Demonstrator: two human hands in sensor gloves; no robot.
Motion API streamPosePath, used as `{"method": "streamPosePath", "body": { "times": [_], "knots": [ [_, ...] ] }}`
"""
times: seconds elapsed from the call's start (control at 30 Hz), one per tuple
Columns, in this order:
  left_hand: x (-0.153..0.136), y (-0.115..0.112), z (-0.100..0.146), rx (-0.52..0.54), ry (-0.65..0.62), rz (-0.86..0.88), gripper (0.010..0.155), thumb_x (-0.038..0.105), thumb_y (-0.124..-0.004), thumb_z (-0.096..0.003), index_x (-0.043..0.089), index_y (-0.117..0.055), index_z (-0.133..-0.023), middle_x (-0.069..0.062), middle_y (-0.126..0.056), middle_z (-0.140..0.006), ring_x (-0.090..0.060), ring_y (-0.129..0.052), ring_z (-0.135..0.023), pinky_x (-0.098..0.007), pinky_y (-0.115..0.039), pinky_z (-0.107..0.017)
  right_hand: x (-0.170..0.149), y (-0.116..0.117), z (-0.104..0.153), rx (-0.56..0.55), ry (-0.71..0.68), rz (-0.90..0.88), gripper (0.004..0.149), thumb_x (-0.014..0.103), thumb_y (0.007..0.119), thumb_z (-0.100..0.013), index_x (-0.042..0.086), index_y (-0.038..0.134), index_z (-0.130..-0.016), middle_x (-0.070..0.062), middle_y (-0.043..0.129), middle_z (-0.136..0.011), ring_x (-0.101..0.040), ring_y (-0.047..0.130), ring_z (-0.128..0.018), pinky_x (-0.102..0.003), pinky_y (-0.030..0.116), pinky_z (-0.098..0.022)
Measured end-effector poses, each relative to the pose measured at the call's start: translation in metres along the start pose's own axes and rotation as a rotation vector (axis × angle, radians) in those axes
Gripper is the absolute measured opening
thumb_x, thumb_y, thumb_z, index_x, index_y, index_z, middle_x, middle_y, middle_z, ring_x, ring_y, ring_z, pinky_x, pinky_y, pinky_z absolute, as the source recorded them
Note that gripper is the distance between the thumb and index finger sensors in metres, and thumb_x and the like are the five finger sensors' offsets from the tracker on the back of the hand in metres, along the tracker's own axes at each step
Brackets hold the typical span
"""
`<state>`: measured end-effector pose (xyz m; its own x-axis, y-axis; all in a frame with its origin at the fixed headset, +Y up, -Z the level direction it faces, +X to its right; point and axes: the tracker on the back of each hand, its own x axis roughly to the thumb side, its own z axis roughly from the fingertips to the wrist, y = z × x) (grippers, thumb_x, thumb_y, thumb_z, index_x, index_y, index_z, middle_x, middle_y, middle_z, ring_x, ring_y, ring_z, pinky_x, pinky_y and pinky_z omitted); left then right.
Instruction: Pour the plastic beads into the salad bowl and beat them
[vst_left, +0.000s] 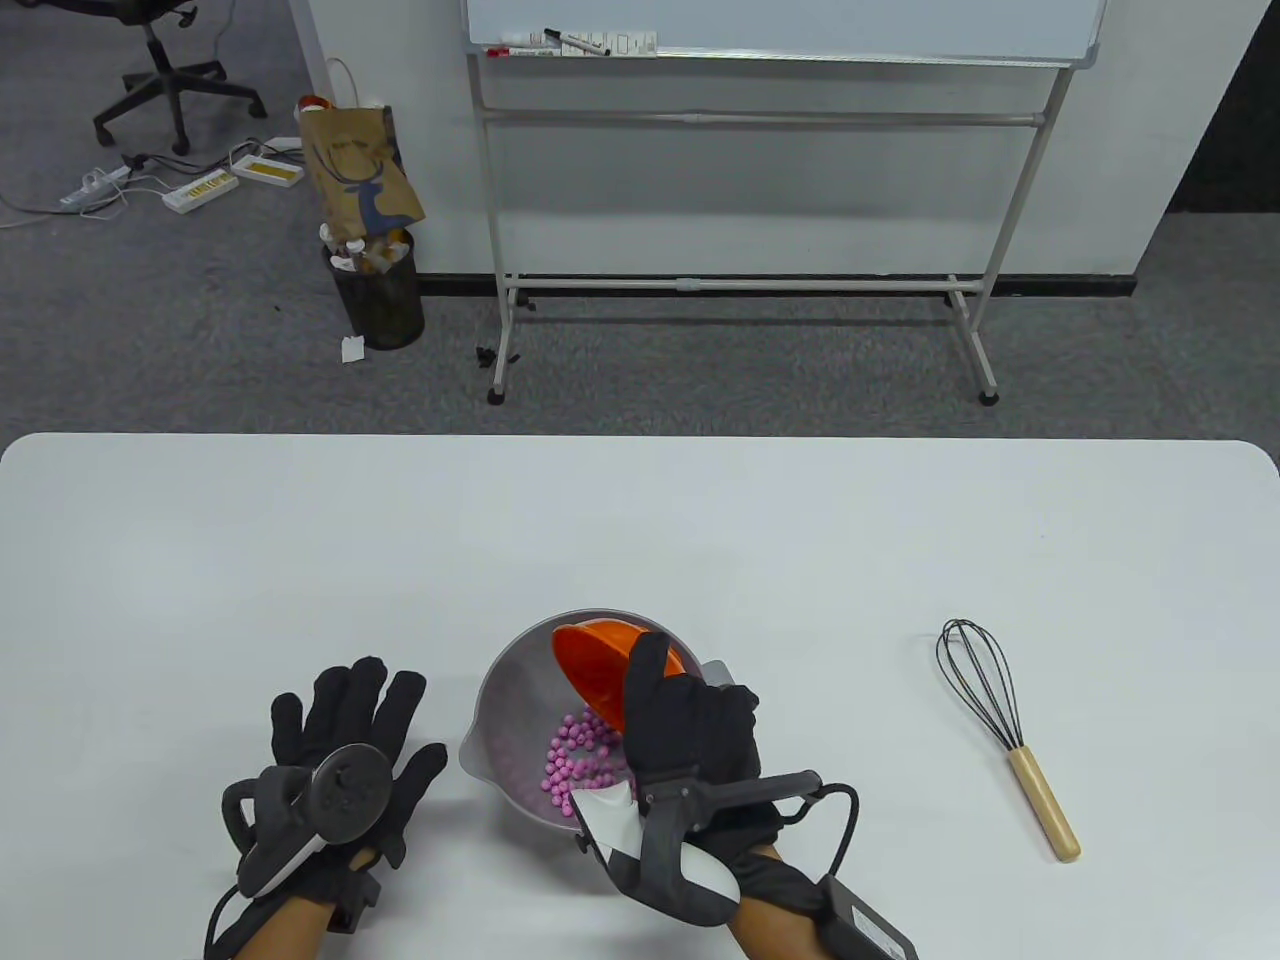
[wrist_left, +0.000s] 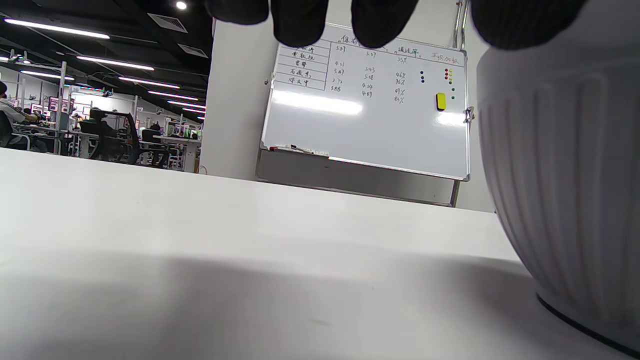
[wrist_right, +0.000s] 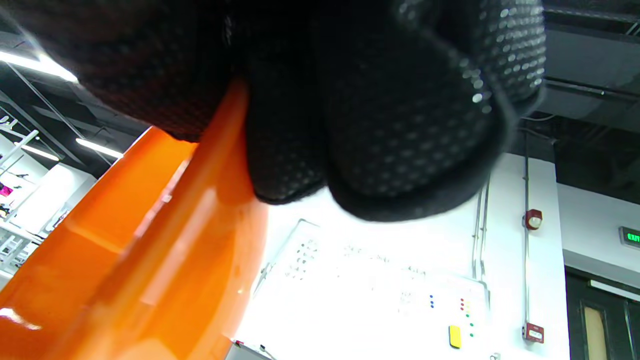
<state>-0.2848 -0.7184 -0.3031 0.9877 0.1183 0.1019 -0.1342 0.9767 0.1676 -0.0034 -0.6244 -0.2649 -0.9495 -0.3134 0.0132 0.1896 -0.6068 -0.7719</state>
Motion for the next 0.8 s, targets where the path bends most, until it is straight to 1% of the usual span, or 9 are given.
{"method": "streamPosePath", "body": {
  "times": [0.13, 0.23, 0.3, 0.33, 0.37, 0.4, 0.57, 0.7, 0.8],
  "knots": [
    [0.001, 0.000, 0.000, -0.003, -0.001, -0.005, 0.073, 0.067, -0.064, -0.0470, 0.038, -0.044, -0.111, -0.005, -0.041, -0.124, -0.038, -0.041, -0.114, -0.067, -0.022, -0.074, -0.006, 0.001, -0.002, 0.027, 0.027, -0.020, 0.052, 0.040, 0.092, -0.041, 0.016, 0.084, -0.086, -0.002, 0.106, -0.044, -0.021, 0.109, -0.018, -0.040, 0.087, -0.033],
    [0.001, 0.000, 0.000, -0.003, -0.001, -0.005, 0.073, 0.067, -0.064, -0.0470, 0.038, -0.045, -0.111, -0.005, -0.041, -0.124, -0.038, -0.041, -0.114, -0.067, -0.022, -0.074, -0.020, 0.004, -0.007, 0.122, 0.122, -0.110, 0.052, 0.041, 0.092, -0.041, 0.017, 0.084, -0.086, -0.001, 0.106, -0.043, -0.020, 0.109, -0.017, -0.039, 0.087, -0.032],
    [0.001, 0.000, 0.000, -0.003, -0.002, -0.007, 0.073, 0.067, -0.064, -0.0470, 0.038, -0.045, -0.111, -0.005, -0.041, -0.124, -0.038, -0.041, -0.114, -0.067, -0.022, -0.074, -0.032, 0.008, -0.012, 0.199, 0.208, -0.195, 0.052, 0.041, 0.091, -0.041, 0.017, 0.084, -0.086, -0.001, 0.106, -0.043, -0.019, 0.109, -0.017, -0.038, 0.087, -0.032],
    [0.001, 0.000, 0.000, -0.004, -0.002, -0.009, 0.073, 0.067, -0.064, -0.0469, 0.038, -0.045, -0.111, -0.005, -0.041, -0.124, -0.038, -0.041, -0.114, -0.067, -0.022, -0.074, -0.042, 0.012, -0.013, 0.259, 0.279, -0.272, 0.052, 0.041, 0.091, -0.041, 0.016, 0.084, -0.086, -0.001, 0.106, -0.043, -0.019, 0.109, -0.017, -0.039, 0.087, -0.032],
    [0.001, 0.000, 0.000, -0.004, -0.003, -0.010, 0.073, 0.067, -0.064, -0.0469, 0.038, -0.045, -0.111, -0.005, -0.041, -0.124, -0.038, -0.041, -0.114, -0.067, -0.022, -0.074, -0.048, 0.014, -0.014, 0.289, 0.314, -0.311, 0.052, 0.041, 0.091, -0.041, 0.016, 0.084, -0.086, -0.001, 0.106, -0.043, -0.019, 0.109, -0.017, -0.039, 0.087, -0.032],
    [0.001, 0.000, 0.000, -0.005, -0.003, -0.014, 0.073, 0.067, -0.064, -0.0470, 0.038, -0.045, -0.111, -0.005, -0.041, -0.124, -0.038, -0.040, -0.114, -0.067, -0.022, -0.074, -0.058, 0.017, -0.014, 0.338, 0.379, -0.380, 0.052, 0.041, 0.091, -0.041, 0.016, 0.084, -0.086, -0.001, 0.105, -0.043, -0.019, 0.109, -0.017, -0.038, 0.087, -0.032],
    [0.002, -0.001, 0.001, -0.013, -0.005, -0.018, 0.073, 0.067, -0.064, -0.0469, 0.038, -0.045, -0.111, -0.005, -0.041, -0.124, -0.038, -0.041, -0.114, -0.067, -0.022, -0.074, -0.102, 0.035, -0.006, 0.475, 0.641, -0.647, 0.052, 0.041, 0.091, -0.041, 0.015, 0.083, -0.086, -0.002, 0.105, -0.043, -0.018, 0.109, -0.016, -0.038, 0.088, -0.030],
    [0.003, -0.001, 0.001, -0.017, -0.005, -0.016, 0.073, 0.067, -0.064, -0.0470, 0.038, -0.045, -0.111, -0.005, -0.041, -0.124, -0.038, -0.041, -0.114, -0.067, -0.022, -0.074, -0.142, 0.054, 0.012, 0.570, 0.878, -0.863, 0.053, 0.040, 0.090, -0.042, 0.013, 0.082, -0.087, -0.004, 0.104, -0.044, -0.018, 0.109, -0.017, -0.038, 0.087, -0.030],
    [0.003, -0.001, 0.001, -0.019, -0.006, -0.026, 0.073, 0.067, -0.064, -0.0470, 0.038, -0.045, -0.111, -0.005, -0.042, -0.124, -0.038, -0.041, -0.114, -0.067, -0.022, -0.074, -0.167, 0.071, 0.033, 0.582, 1.019, -0.934, 0.054, 0.040, 0.090, -0.042, 0.012, 0.082, -0.087, -0.004, 0.104, -0.044, -0.018, 0.109, -0.017, -0.039, 0.087, -0.030]
  ]
}}
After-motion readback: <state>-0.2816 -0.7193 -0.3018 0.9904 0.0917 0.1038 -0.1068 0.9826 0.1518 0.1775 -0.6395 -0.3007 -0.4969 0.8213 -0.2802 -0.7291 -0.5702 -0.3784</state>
